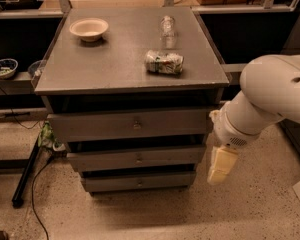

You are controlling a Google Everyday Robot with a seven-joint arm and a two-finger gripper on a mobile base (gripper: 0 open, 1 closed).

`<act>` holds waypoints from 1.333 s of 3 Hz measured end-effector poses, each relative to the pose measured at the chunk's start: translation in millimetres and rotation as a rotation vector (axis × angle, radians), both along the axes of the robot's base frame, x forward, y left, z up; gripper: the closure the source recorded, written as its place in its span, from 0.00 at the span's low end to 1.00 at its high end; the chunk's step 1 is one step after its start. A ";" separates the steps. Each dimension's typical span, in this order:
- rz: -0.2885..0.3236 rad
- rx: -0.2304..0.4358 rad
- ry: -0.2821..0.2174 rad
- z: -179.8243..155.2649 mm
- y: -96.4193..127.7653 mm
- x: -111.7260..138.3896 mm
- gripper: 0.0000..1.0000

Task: Open middle drawer

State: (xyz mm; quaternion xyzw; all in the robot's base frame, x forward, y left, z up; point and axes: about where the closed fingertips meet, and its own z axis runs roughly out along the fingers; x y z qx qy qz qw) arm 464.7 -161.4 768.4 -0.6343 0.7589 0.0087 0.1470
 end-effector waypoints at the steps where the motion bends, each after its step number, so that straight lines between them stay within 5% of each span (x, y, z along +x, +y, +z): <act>1: -0.007 0.009 -0.013 -14.3 3.2 5.7 0.00; 2: -0.014 0.015 0.035 -67.2 7.8 24.8 0.00; 4: -0.038 0.008 0.053 -105.5 9.9 22.8 0.00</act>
Offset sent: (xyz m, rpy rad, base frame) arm 0.0287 0.0087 -0.0671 0.0160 0.0118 -0.0160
